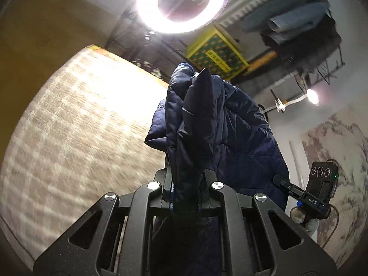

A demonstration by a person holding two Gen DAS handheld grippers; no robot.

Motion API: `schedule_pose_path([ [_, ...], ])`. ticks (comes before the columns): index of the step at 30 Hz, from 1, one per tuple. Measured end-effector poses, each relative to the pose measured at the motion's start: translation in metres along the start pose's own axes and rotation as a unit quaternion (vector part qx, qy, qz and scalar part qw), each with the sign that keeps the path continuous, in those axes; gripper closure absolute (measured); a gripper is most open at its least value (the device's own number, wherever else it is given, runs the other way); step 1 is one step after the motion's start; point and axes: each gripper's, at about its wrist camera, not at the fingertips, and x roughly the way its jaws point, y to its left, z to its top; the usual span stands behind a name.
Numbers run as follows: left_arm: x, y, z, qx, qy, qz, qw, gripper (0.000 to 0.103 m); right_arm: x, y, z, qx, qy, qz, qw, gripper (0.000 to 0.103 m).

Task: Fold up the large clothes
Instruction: 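Lift the folded jacket with both tools and carry it toward the light blue shirt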

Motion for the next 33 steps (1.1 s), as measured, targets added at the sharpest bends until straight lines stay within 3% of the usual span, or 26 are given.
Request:
schedule_pose_path([
  [8,-0.018,-0.061,-0.042,0.055,0.012,-0.002,0.9984,0.092,-0.063,0.013,-0.046,0.013,-0.031,-0.045,0.998,0.085],
  [21,-0.033,-0.135,-0.114,0.096,0.022,-0.021,0.9949,0.092,-0.153,0.016,-0.11,0.018,-0.063,-0.082,0.994,0.085],
  [33,-0.033,-0.211,-0.157,0.167,0.012,0.007,0.9859,0.093,-0.218,-0.006,-0.125,-0.014,-0.079,-0.086,0.993,0.085],
])
